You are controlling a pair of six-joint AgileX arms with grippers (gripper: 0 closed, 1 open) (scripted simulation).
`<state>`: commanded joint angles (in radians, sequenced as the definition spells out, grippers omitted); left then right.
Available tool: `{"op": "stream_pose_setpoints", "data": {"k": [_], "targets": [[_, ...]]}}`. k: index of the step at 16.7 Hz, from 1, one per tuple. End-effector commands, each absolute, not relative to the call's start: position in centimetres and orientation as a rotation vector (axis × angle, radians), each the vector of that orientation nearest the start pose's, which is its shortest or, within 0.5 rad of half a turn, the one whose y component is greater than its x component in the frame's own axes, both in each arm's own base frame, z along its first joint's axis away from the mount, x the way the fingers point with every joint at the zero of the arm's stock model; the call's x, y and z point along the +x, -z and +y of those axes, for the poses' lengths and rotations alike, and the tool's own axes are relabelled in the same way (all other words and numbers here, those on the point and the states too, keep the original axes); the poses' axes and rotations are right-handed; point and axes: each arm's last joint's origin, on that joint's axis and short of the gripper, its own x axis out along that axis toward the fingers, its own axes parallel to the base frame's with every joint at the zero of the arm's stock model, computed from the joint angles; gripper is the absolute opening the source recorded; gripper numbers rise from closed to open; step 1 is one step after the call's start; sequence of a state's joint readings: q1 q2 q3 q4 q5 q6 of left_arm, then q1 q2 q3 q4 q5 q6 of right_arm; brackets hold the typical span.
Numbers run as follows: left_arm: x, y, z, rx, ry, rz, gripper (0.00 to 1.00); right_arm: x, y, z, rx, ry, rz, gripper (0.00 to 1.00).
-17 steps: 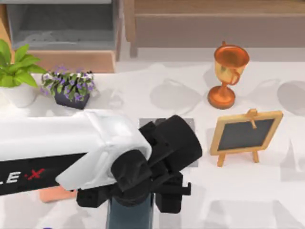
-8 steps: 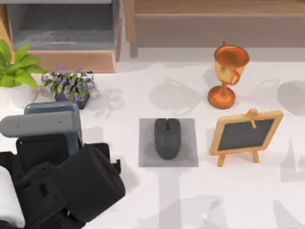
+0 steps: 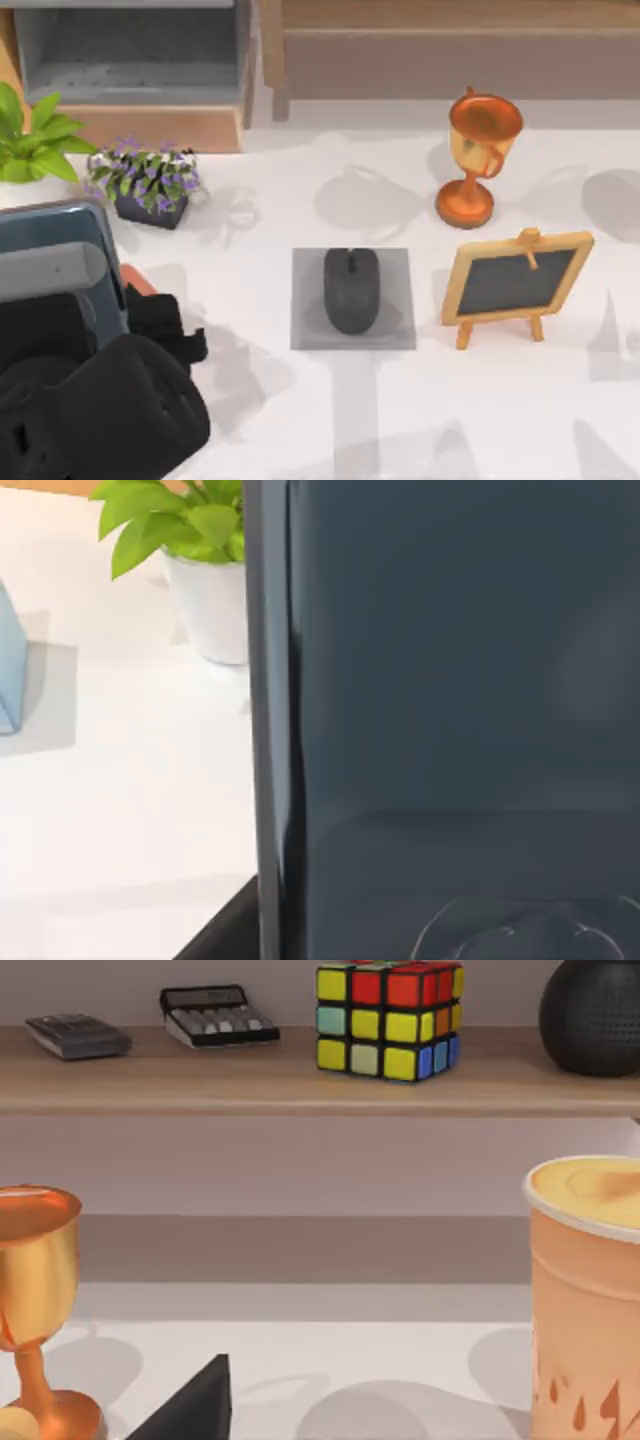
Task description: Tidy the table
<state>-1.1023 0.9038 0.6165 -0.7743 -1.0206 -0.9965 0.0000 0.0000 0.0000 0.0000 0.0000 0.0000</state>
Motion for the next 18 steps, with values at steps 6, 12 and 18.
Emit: {"op": "stream_pose_setpoints", "data": {"k": [6,12,18], "targets": [[9.6,-22.1,-12.7,-0.019,-0.157,0.476,0.00,10.6,-16.0,-0.1,0.000,0.000,0.000,1.00],[11.0,-21.6,-12.6,-0.011,-0.142,0.470,0.00,10.6,-16.0,-0.1,0.000,0.000,0.000,1.00],[13.2,-20.3,-12.0,-0.034,-0.170,0.470,0.00,10.6,-16.0,-0.1,0.000,0.000,0.000,1.00]]}}
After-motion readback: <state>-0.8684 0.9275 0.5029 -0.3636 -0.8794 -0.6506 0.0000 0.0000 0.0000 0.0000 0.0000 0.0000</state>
